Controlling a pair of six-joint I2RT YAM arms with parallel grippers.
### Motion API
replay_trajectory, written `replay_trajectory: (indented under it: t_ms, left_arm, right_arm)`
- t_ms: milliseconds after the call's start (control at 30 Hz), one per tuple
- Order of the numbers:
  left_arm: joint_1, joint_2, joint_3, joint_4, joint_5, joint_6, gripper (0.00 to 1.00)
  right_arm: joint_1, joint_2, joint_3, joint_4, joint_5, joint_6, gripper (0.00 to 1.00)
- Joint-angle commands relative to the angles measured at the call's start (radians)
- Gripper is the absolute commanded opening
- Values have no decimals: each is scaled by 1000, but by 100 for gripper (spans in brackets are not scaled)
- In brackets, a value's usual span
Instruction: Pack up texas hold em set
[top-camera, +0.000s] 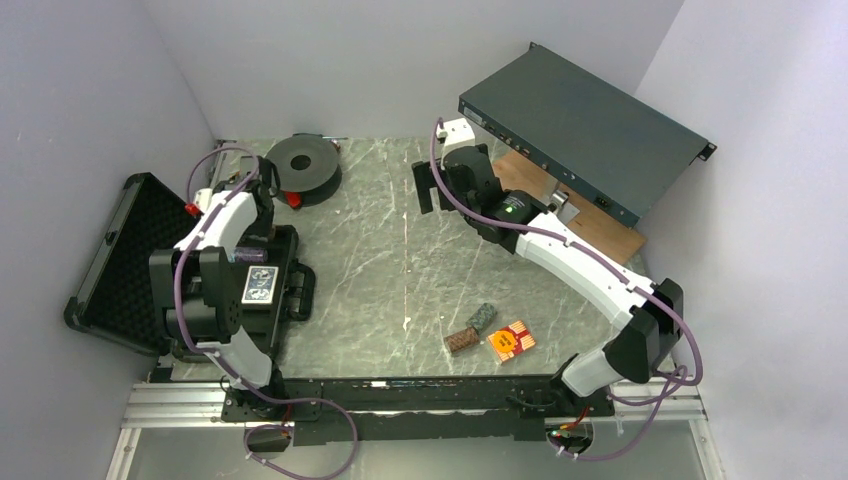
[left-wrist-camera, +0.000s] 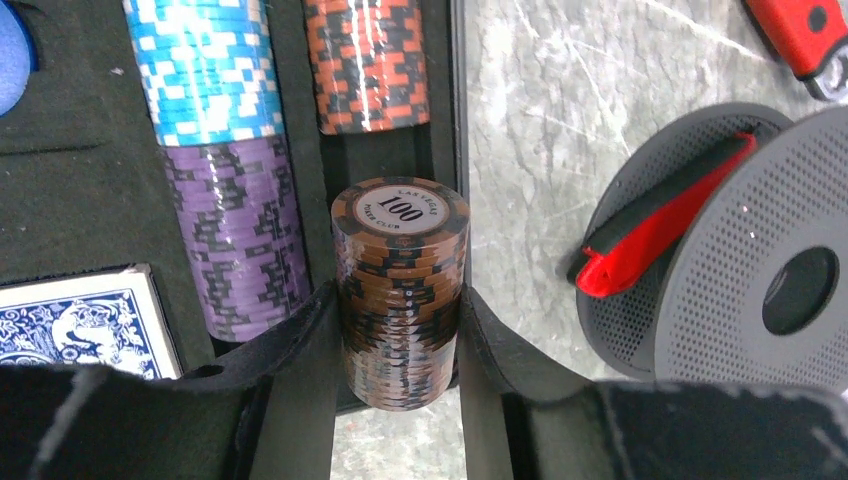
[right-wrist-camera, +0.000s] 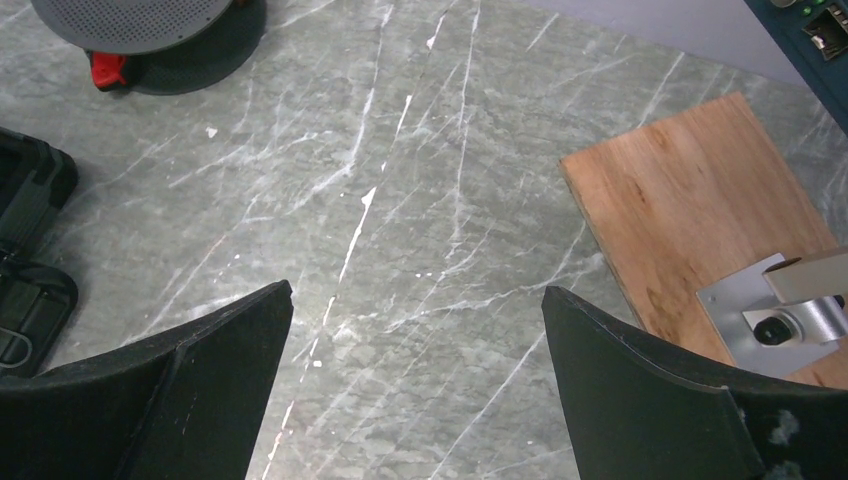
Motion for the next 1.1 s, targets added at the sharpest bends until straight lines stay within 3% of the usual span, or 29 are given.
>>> replay_trajectory:
  t_ms: [0,233,300,467,767,1067]
  left_arm:
    - [32,3,-6,27,37,-45,0]
    - [56,-32,-53,79,47,-34,2]
    - [68,-44,-70,124,77,0,16]
    - [89,-70,-131,194,126,-19,38]
    - [114,-63,-149,217,178,0,62]
    - [125,-89,-168,219,182,9,76]
  right_arm:
    - [4,-3,38,17,-10,11,100]
    - [5,-24,8,33,-9,9,100]
    - [5,-23,7,33,-12,11,100]
    - [6,-27,1,33,-15,11,100]
    - [5,-34,-14,36,-10,10,100]
    - [6,-34,-13,36,-10,9,100]
